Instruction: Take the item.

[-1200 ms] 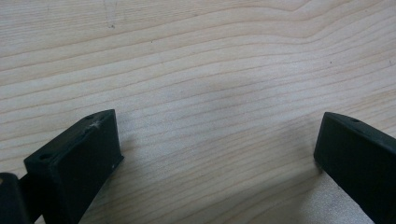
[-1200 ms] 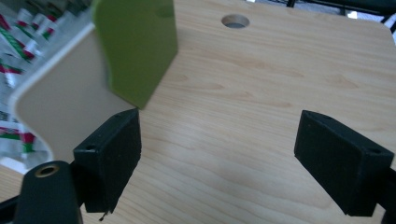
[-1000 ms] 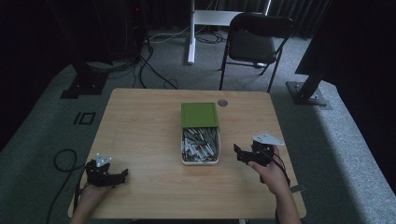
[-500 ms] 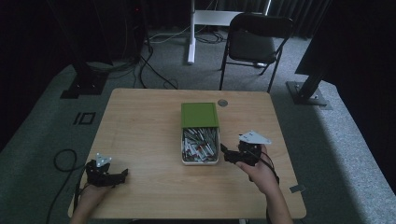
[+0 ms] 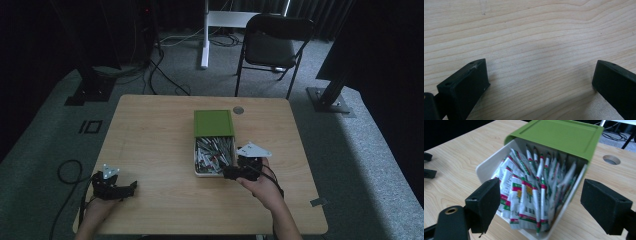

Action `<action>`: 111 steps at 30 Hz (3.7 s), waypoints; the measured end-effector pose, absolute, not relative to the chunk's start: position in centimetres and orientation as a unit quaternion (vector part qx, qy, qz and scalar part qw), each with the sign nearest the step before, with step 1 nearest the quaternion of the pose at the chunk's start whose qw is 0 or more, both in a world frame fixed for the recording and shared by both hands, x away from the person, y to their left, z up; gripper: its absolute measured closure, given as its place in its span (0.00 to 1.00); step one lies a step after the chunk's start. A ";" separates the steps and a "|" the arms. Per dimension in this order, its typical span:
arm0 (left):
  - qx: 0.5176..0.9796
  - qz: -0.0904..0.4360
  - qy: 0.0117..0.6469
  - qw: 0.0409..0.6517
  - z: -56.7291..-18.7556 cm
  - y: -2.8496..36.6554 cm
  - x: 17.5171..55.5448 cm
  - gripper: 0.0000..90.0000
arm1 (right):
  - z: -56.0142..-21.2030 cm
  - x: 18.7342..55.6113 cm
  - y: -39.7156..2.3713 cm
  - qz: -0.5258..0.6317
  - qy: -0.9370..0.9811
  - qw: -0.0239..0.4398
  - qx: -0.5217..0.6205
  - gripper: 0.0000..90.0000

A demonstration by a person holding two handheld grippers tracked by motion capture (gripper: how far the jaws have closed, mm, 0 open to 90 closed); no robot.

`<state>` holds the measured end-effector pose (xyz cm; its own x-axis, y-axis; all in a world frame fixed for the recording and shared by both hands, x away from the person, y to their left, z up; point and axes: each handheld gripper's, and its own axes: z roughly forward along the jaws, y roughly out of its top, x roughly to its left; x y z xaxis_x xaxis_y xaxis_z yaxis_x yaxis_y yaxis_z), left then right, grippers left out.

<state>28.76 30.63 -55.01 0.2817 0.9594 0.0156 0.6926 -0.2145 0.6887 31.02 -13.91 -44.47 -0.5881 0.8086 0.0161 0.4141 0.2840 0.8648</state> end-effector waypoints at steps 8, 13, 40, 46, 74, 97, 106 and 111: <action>0.745 0.228 0.554 0.293 -55.0 30.6 28.8 0.01 | -45.2 30.8 -12.3 0.442 0.785 0.221 0.374 0.29; 0.745 0.228 0.554 0.293 -55.0 30.6 28.8 0.01 | -45.9 31.0 -11.7 0.425 0.799 0.228 0.359 0.56; 0.746 0.228 0.554 0.292 -55.0 30.6 28.8 0.01 | -49.2 32.5 -10.5 0.379 0.817 0.228 0.370 0.83; 0.746 0.228 0.554 0.292 -55.0 30.6 28.8 0.01 | -49.5 32.5 -10.2 0.368 0.821 0.241 0.363 0.84; 0.745 0.228 0.554 0.293 -55.0 30.6 28.8 0.01 | -45.7 31.5 -10.9 0.398 0.809 0.229 0.367 0.98; 0.745 0.228 0.554 0.293 -55.0 30.6 28.8 0.01 | -39.3 32.6 -16.4 0.438 0.750 0.292 0.401 0.98; 0.745 0.228 0.554 0.293 -55.0 30.6 28.8 0.01 | -40.3 34.2 -19.3 0.419 0.731 0.311 0.441 0.98; 0.745 0.228 0.554 0.293 -55.0 30.6 28.8 0.01 | -42.2 35.8 -20.9 0.397 0.726 0.316 0.463 0.98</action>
<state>28.76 30.64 -55.01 0.2821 0.9593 0.0157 0.6918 -0.2148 0.6894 35.81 -20.91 -42.17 -0.3713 0.9241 -0.0905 0.4221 0.2549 0.8700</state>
